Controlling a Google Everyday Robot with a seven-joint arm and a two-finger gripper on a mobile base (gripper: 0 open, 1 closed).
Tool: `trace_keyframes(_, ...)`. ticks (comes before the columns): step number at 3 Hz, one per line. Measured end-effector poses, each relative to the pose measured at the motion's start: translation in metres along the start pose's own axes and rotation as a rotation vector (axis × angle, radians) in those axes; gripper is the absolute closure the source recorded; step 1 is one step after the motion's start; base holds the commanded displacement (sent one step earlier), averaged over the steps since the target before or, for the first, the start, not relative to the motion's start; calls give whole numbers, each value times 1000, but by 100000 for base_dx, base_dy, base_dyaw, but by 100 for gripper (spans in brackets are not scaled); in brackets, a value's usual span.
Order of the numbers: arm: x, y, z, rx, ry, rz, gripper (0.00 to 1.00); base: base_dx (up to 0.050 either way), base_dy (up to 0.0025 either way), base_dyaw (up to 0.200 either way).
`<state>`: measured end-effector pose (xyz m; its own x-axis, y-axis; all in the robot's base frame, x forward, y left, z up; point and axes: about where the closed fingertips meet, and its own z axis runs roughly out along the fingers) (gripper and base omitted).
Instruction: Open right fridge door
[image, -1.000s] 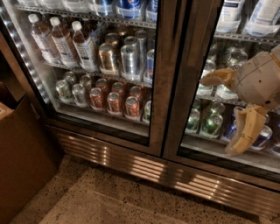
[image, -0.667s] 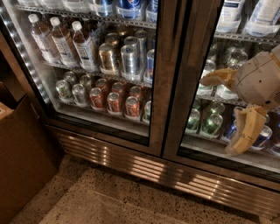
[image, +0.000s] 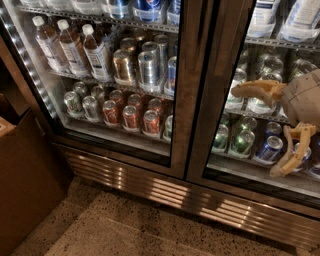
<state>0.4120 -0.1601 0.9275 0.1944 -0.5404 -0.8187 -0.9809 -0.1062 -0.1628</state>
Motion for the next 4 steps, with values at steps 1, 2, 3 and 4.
trace_keyframes(1, -6, -4, -7, 16, -178, -36, 0, 0, 0, 0)
trace_keyframes(2, -6, -4, -7, 16, -178, -36, 0, 0, 0, 0)
trace_keyframes(3, -6, -8, -8, 67, -208, -15, 0, 0, 0, 0)
trace_keyframes(4, -5, -11, -10, 172, -247, 13, 0, 0, 0, 0)
